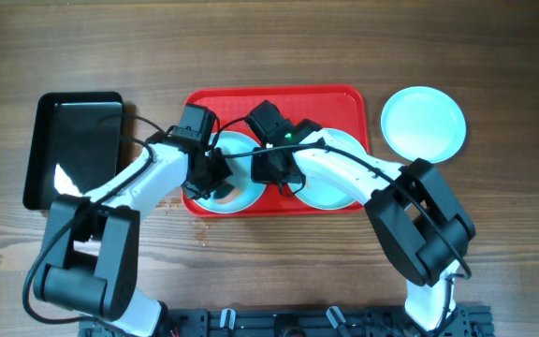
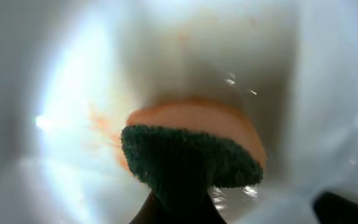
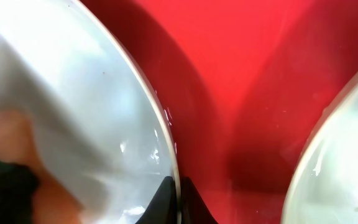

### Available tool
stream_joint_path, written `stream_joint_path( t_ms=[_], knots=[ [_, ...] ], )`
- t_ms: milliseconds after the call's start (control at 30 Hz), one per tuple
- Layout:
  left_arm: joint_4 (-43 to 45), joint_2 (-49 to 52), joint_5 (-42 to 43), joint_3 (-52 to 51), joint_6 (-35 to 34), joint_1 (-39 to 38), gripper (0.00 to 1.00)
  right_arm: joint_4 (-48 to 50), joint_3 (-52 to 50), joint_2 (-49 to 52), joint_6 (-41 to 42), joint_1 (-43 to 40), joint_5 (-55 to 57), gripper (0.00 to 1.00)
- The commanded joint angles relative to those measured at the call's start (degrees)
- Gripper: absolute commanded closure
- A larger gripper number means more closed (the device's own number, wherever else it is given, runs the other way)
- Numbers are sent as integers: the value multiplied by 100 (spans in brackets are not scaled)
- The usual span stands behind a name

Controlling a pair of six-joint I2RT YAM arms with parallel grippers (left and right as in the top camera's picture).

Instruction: Clean dirty plates on tray and stack at the side

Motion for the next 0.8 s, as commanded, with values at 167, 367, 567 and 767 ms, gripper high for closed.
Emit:
stream_joint_path(
  t_ms=[167,367,567,767],
  knots=[
    [238,492,-1641,-476,564,125,96,-44,46,-59,-96,76,122,96],
    [490,490,-2229,-470,660,125,96,-44,46,-59,-153,76,125,96],
    [743,490,-2332,-470,662,125,96,-33,46,-59,-151,76,122,96],
    [487,490,-708,-472,658,125,96,-28,46,-59,-153,76,125,96]
  ],
)
